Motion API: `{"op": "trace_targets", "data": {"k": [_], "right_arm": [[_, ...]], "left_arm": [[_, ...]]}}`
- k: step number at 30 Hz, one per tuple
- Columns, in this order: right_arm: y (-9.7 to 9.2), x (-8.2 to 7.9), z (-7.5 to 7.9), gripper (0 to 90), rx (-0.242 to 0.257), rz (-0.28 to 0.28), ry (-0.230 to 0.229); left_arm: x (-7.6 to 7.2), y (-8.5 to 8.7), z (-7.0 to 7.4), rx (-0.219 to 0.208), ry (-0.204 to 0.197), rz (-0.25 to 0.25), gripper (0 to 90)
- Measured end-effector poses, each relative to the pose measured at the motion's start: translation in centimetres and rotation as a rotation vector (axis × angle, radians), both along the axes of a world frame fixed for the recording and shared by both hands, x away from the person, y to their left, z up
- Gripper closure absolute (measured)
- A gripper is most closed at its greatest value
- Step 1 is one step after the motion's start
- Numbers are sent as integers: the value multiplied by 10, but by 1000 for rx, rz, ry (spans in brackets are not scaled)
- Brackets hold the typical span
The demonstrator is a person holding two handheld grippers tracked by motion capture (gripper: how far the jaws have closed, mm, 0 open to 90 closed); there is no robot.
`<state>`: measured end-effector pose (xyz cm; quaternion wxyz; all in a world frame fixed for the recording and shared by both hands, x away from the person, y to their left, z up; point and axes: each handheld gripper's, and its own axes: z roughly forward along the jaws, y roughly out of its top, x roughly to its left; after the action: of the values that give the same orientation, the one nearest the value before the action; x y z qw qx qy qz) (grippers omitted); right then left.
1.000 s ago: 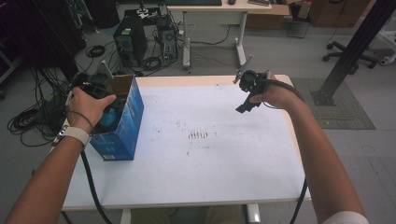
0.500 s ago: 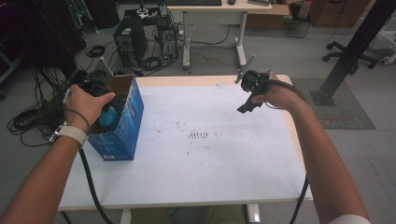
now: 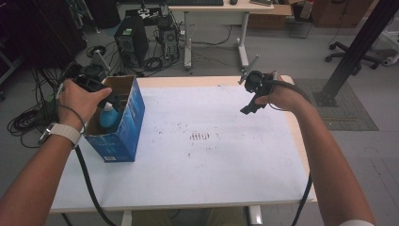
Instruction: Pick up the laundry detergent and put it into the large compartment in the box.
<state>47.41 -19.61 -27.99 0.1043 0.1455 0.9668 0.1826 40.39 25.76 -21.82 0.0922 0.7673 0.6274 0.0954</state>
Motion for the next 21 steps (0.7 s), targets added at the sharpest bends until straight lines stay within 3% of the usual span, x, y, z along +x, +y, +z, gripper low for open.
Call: {"op": "trace_targets", "data": {"k": [8,21], "right_arm": [[-1,-3,1,79,-3,0,3],[0,-6,4,80,6,0,-1]], "left_arm": [[-6,-7,14,5,-24,-40,120],[-15,-24,31,9,-19,-118,121]]}}
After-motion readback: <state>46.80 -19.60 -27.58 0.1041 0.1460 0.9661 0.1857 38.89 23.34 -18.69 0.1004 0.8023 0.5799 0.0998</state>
